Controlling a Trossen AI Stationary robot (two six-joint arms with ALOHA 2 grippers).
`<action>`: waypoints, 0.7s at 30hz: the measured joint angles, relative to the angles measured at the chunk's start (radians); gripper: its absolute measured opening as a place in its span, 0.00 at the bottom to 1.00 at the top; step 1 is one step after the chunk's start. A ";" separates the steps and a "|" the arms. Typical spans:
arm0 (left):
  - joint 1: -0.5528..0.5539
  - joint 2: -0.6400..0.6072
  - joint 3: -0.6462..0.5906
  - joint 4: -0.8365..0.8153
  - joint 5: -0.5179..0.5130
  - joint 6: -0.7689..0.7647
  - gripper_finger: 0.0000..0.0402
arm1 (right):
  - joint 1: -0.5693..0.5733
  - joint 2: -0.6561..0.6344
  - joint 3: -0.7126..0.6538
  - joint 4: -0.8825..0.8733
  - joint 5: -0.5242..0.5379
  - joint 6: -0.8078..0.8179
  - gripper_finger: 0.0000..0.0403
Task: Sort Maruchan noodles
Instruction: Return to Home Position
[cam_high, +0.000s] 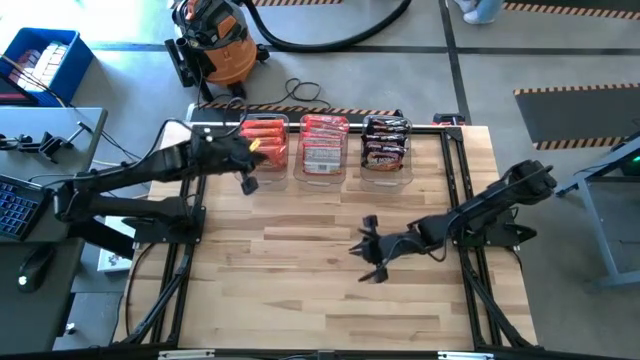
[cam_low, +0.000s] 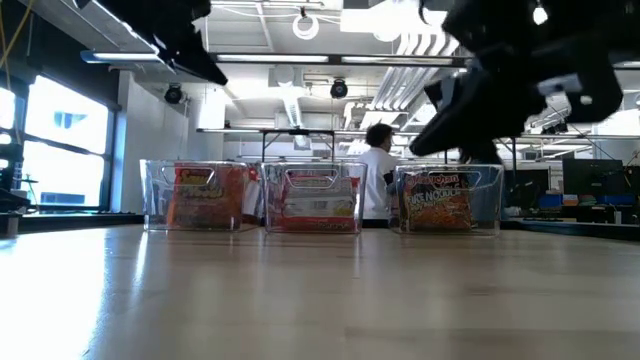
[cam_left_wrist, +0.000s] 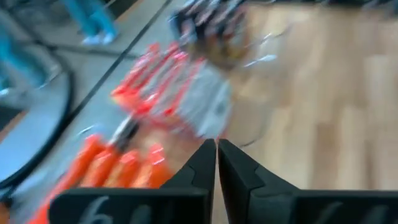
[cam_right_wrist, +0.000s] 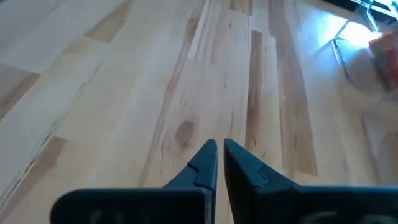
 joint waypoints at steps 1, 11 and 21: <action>-0.019 -0.010 -0.020 0.031 0.019 -0.012 0.03 | -0.012 0.000 -0.039 0.065 -0.018 0.006 0.02; -0.169 -0.070 -0.300 0.350 0.155 -0.112 0.00 | -0.029 -0.226 -0.311 0.330 -0.070 0.051 0.00; -0.212 -0.186 -0.451 0.580 0.168 -0.134 0.00 | -0.034 -0.695 -0.486 0.207 -0.017 0.034 0.00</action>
